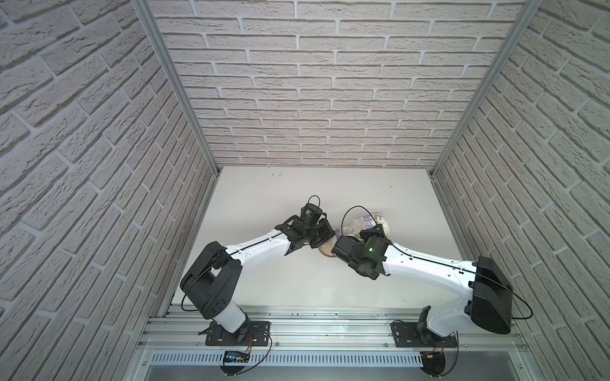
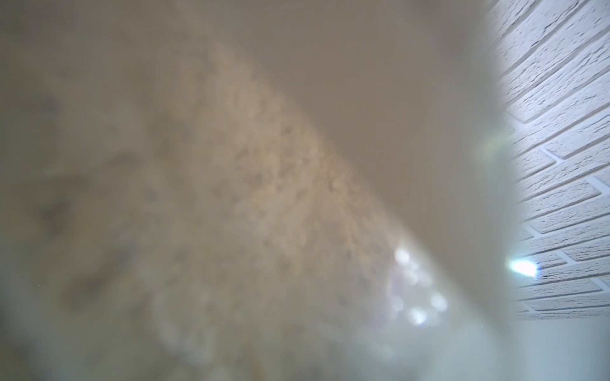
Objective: Pour the oats into the breakfast bowl
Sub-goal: Pour the oats into the bowl.
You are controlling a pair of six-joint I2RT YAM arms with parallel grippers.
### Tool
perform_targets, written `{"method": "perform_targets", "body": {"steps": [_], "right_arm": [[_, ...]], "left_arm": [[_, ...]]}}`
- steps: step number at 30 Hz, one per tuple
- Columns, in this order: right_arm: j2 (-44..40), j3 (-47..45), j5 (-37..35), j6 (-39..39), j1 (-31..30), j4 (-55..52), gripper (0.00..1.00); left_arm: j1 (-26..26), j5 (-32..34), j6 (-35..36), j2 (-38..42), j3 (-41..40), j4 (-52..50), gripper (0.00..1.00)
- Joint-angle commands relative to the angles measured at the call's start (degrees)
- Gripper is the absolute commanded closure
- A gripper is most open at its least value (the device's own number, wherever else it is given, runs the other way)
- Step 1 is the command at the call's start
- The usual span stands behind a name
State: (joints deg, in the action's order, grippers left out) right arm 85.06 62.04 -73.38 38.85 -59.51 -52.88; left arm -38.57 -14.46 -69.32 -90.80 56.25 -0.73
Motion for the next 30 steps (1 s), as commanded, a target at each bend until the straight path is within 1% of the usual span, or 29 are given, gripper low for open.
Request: {"method": "perform_targets", "body": {"steps": [1,9,20,30], "right_arm": [[-0.9,3.9,-11.9,-4.2,-0.9,0.4,0.97],[0.7,6.1,-12.3,-6.3,-1.0,-2.8,0.97],[1.4,7.2,-13.0,-6.5,-1.1,-4.4,0.96],[1.9,7.6,-13.1,-8.0,-1.3,-6.0,0.97]], "left_arm": [[0.9,1.2,1.2,-0.6,-1.2,0.8,0.91],[1.1,1.2,1.3,-0.9,-1.8,1.2,0.93],[1.3,1.2,1.4,-1.5,-2.4,1.4,0.96],[1.5,1.3,1.4,-1.2,-2.5,1.6,0.97]]}}
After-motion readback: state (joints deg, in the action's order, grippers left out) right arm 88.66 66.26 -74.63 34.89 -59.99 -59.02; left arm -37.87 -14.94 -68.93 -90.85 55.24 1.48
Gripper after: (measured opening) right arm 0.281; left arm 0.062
